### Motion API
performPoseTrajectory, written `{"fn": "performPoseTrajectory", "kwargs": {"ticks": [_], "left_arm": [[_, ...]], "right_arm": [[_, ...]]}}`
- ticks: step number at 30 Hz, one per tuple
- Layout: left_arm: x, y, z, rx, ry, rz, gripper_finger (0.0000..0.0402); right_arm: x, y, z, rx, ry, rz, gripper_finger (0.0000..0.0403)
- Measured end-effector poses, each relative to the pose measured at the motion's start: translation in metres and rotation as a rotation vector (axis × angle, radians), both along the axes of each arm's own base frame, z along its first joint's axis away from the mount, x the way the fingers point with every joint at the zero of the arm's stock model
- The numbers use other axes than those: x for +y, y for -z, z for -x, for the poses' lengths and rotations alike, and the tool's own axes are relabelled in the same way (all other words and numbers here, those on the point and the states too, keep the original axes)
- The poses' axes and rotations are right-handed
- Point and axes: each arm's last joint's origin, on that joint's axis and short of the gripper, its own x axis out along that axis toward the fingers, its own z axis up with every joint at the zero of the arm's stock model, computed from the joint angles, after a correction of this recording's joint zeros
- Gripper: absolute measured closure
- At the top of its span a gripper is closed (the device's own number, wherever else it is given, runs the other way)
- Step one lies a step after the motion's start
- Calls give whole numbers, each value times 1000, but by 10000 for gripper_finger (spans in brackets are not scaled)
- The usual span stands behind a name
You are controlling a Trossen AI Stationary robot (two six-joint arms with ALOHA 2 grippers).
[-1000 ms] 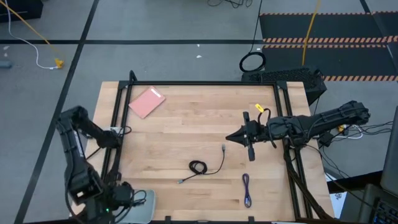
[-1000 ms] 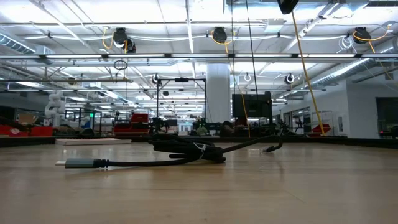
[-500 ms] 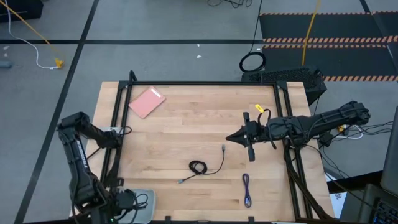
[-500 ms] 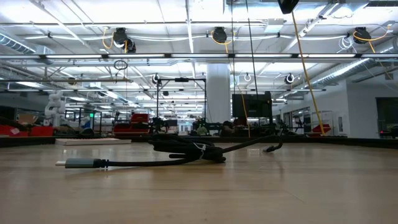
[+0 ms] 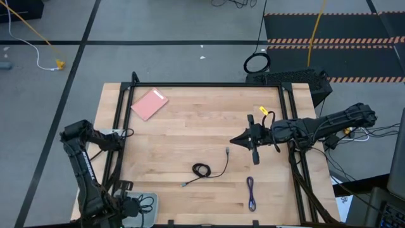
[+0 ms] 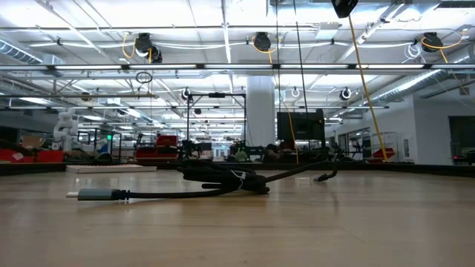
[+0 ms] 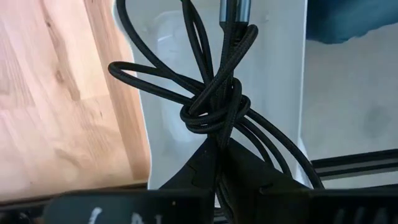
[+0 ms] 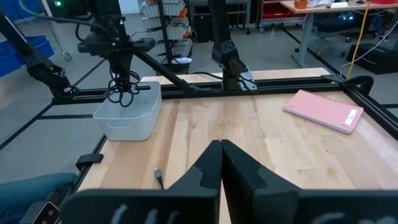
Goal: Pick and place USB-C Cables
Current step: Put the left black charger cable into the white bin
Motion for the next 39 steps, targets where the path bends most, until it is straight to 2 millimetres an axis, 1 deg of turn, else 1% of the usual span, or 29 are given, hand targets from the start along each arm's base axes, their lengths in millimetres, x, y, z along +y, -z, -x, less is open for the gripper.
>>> {"fn": "performPoseTrajectory", "kwargs": {"ticks": [5,9,16,21,26,32,39], "left_arm": [[-6,13,-4,1,30,-45,376],[-12,24,-7,-5,33,-48,376],[-15,43,-8,0,30,-39,376],[-14,54,-7,10,30,-42,376],[-8,67,-3,82,25,-55,376],[-7,81,-2,83,21,-42,376],[-3,88,0,97,-9,-58,375]], "right_arm": [[0,0,0,0,0,0,403],[0,0,0,0,0,0,403],[0,0,0,0,-3,-1,403],[0,0,0,0,-3,-1,403],[0,0,0,0,-3,-1,403],[0,0,0,0,-3,-1,403],[0,0,0,0,-3,-1,403]]}}
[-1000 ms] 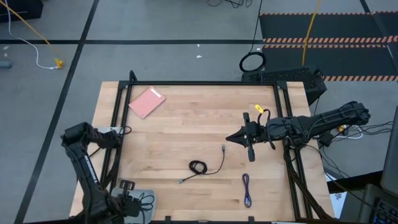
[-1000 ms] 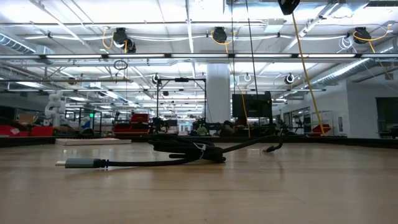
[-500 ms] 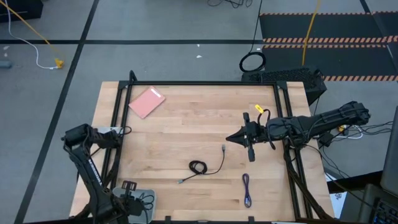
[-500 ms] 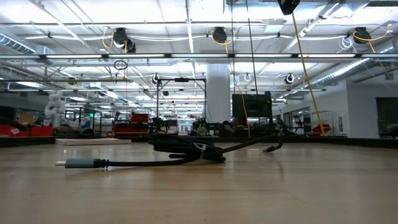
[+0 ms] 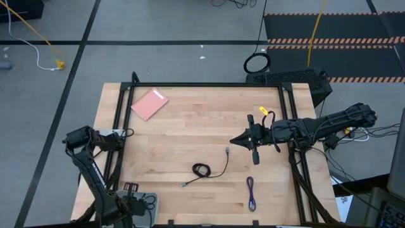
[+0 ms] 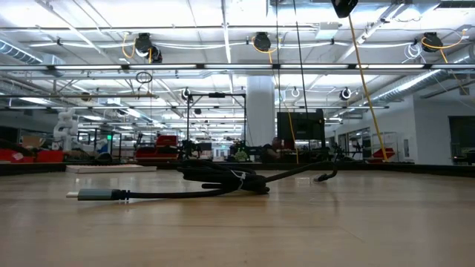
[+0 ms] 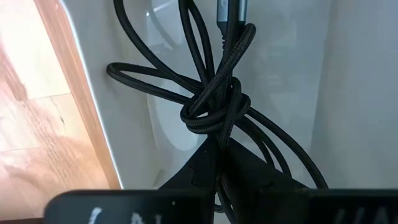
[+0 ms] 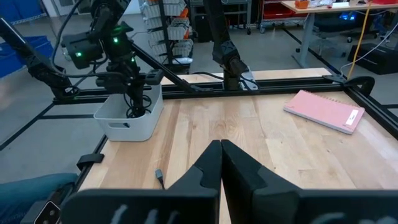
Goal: Pick and place USB-C Cables
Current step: Put the left black charger cable into the white bin, then put the black charger cable into the white bin
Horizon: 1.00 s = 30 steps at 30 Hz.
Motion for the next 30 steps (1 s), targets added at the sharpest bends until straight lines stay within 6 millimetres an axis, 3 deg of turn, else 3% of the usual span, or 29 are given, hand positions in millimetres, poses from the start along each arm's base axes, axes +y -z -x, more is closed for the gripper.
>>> {"fn": "performPoseTrajectory", "kwargs": {"ticks": [3,15,21,30], "left_arm": [[0,0,0,0,-13,-1,364],[1,-1,-2,0,-29,-3,257],[11,-17,-7,-23,-99,43,258],[36,-60,-12,-94,-155,170,290]], "right_arm": [[0,0,0,0,0,0,403],[0,0,0,1,1,-6,403],[0,0,0,1,1,-7,403],[0,0,0,2,1,-7,403]]}}
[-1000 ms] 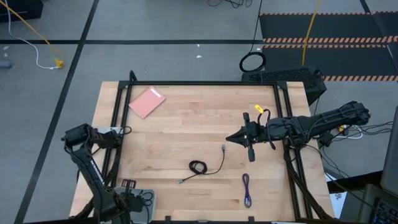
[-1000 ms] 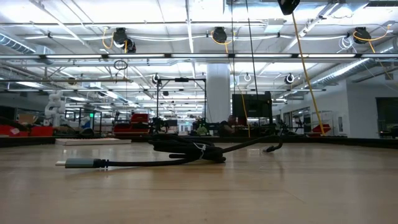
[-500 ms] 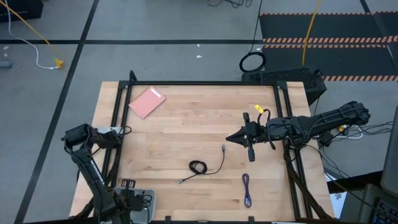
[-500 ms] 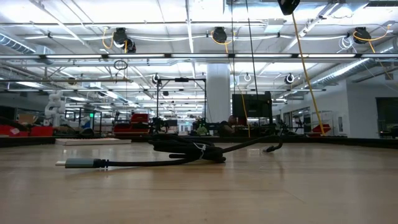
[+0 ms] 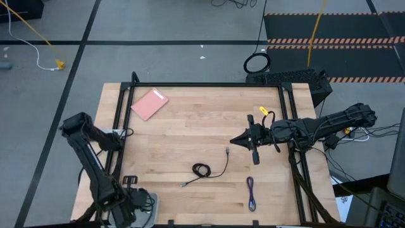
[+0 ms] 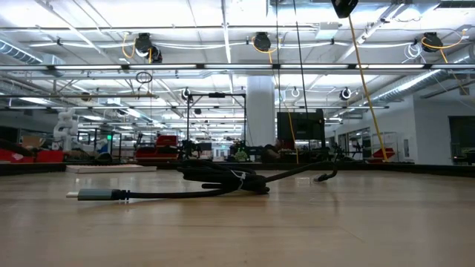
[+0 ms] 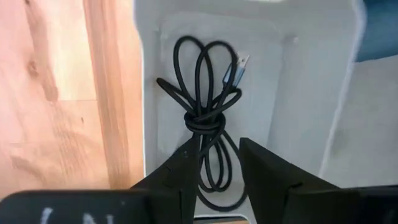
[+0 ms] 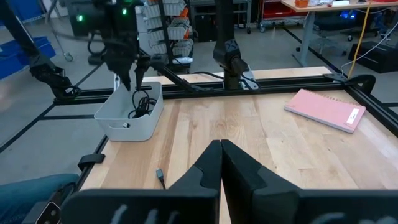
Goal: Pick and place USB-C Cables
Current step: Put the black charger cable into the white bin
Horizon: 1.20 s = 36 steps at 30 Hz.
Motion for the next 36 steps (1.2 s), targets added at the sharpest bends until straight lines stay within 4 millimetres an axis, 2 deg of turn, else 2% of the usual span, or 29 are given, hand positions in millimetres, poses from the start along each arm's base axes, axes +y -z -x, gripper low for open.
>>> {"fn": "performPoseTrajectory", "kwargs": {"ticks": [12,21,25,30,36], "left_arm": [[46,-47,20,-32,25,26,348],[81,-68,42,-40,54,-52,392],[95,-77,47,-77,35,-54,398],[109,-83,48,-121,-7,-73,389],[119,-83,34,-149,-24,-102,397]], "right_arm": [[0,2,0,16,0,3,403],[0,3,0,15,0,3,403],[0,8,1,27,0,6,403],[0,8,1,27,0,6,403],[0,10,1,51,-7,-35,403]]}}
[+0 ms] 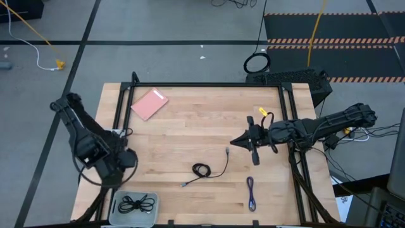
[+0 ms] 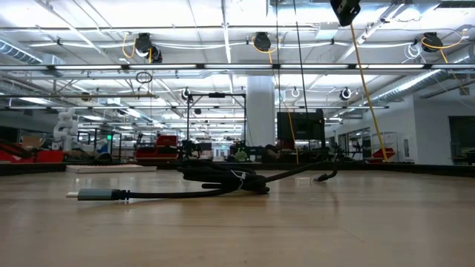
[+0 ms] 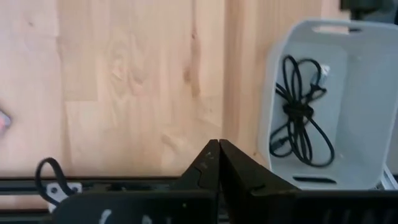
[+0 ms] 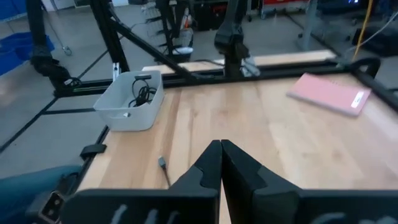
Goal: Pick and place USB-C Cables
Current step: Put the black charger cable into the white bin
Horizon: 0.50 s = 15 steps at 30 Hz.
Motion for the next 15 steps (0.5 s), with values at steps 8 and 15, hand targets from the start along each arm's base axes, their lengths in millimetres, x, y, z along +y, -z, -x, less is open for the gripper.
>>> {"fn": "performPoseTrajectory", "kwargs": {"ticks": [8,15], "left_arm": [[17,-1,-17,-114,-27,-137,387],[33,0,-33,-126,-126,-178,398]], "right_arm": [[10,6,5,89,-73,-83,403],[20,10,10,135,-65,-50,403]]}}
